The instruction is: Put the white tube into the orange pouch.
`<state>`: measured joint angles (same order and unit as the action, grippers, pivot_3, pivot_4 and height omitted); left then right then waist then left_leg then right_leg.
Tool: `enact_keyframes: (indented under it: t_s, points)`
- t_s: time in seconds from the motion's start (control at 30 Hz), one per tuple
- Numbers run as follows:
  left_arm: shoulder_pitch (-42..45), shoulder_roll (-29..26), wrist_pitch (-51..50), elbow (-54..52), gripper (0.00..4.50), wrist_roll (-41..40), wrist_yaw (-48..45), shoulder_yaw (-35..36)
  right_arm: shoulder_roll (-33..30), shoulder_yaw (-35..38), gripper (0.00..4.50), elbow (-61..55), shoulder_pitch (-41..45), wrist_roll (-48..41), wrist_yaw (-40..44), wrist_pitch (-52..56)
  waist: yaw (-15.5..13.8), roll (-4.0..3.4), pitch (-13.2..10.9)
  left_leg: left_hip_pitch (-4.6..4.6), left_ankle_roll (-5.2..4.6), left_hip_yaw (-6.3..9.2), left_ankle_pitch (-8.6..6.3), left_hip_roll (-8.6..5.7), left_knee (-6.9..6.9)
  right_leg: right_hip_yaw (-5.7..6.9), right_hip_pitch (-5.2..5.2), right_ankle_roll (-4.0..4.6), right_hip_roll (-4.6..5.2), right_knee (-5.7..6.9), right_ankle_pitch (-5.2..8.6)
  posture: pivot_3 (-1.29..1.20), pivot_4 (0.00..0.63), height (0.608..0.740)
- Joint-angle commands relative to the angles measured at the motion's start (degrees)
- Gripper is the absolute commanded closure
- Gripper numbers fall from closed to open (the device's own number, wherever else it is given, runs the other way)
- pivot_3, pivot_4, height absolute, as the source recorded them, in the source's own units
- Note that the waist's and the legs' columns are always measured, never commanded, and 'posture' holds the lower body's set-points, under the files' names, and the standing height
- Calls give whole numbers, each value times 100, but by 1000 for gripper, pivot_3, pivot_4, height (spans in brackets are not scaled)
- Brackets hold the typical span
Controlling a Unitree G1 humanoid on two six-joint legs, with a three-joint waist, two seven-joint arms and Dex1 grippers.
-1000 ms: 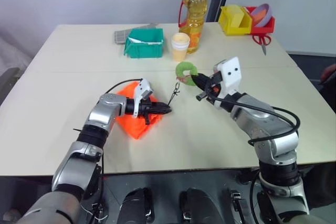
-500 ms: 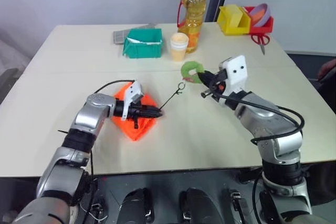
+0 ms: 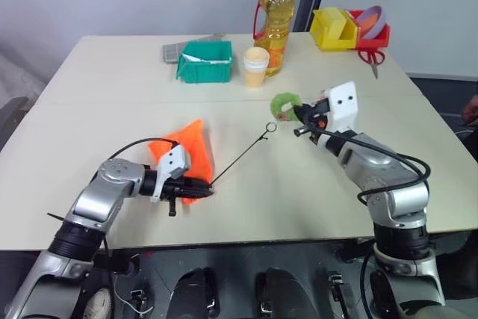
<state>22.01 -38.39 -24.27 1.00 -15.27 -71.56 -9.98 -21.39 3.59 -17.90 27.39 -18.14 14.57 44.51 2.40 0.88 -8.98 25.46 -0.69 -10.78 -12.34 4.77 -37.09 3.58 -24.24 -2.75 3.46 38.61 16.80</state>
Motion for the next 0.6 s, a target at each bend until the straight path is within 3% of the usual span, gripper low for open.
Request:
enact_keyframes:
  t_s: [0.03, 0.17, 0.33, 0.6]
  points:
    - [-55, -59, -29, -22, 4283, -29, 60, 52, -75, 185, 4500, -117, 122, 68, -20, -176, 3, 0, 0, 0, 0, 0, 0, 0, 0, 0, 0, 0, 0, 0, 0, 0, 150, 740]
    - [-66, -78, -324, -190, 2380, -456, -63, 224, -268, 91, 3027, -350, -70, -169, 398, 31, 4, 0, 0, 0, 0, 0, 0, 0, 1, 0, -1, 0, -1, 2, 0, 0, 150, 740]
    - [-241, -297, -952, -549, 0, -1094, 102, 863, -800, 92, 434, -1020, -962, -433, 1084, 54, -10, 2, 0, 0, -1, 5, 0, 0, 1, 0, 1, -3, 0, 1, 2, 0, 150, 740]
    - [-429, -186, -1737, -578, 0, -2088, 1270, 2563, -1140, 646, 434, -1331, -2149, -841, 1805, -493, 0, 4, -2, -5, -29, 10, -17, 0, -2, 1, 5, -4, 0, 4, 2, 0, 150, 740]
